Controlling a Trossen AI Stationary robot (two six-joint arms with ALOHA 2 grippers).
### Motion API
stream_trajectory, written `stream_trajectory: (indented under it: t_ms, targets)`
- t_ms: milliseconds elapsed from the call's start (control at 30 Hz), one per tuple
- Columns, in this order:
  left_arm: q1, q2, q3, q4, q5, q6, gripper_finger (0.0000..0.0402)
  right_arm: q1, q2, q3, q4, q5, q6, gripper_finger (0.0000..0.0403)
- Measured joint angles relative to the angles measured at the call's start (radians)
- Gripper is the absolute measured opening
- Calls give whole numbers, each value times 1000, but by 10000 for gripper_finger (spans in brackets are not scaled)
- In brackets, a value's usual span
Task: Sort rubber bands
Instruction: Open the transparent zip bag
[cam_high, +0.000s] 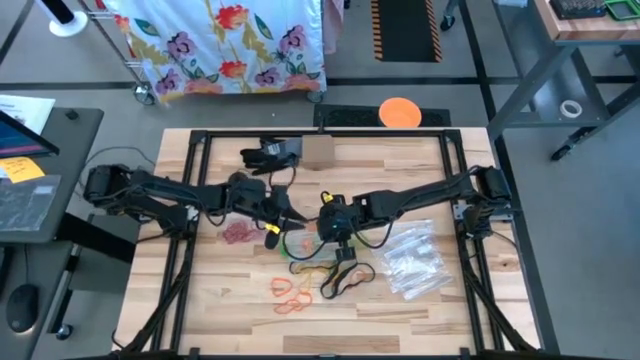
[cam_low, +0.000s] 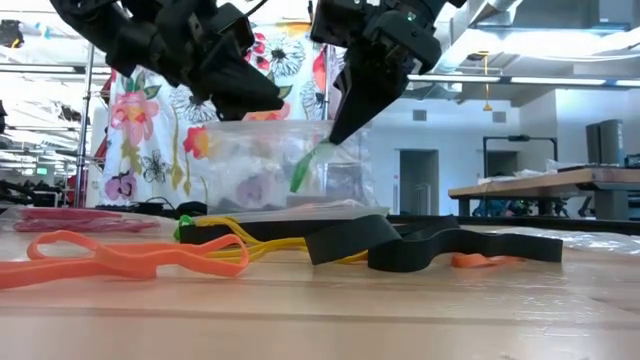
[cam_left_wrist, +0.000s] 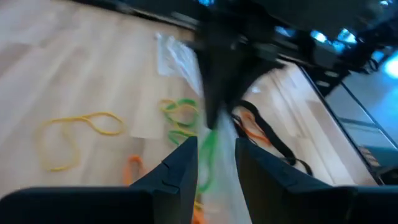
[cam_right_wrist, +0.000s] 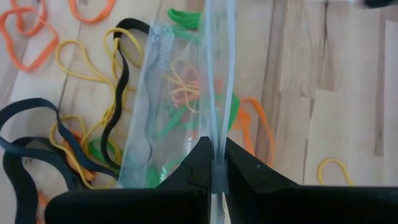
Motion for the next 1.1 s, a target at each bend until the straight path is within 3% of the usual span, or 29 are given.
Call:
stream_trajectory:
  t_ms: [167, 367, 1100]
  targets:
    - [-36, 21, 12, -12, -19, -18, 103, -1, 0, 0, 1, 3, -1, 17]
    - [-43, 18, 11, -70, -137, -27, 103, 0, 0, -1, 1, 3, -2, 17]
    - [-99, 36, 11, -104, -150, -83, 103, 2, 0, -1, 21, 2, -3, 17]
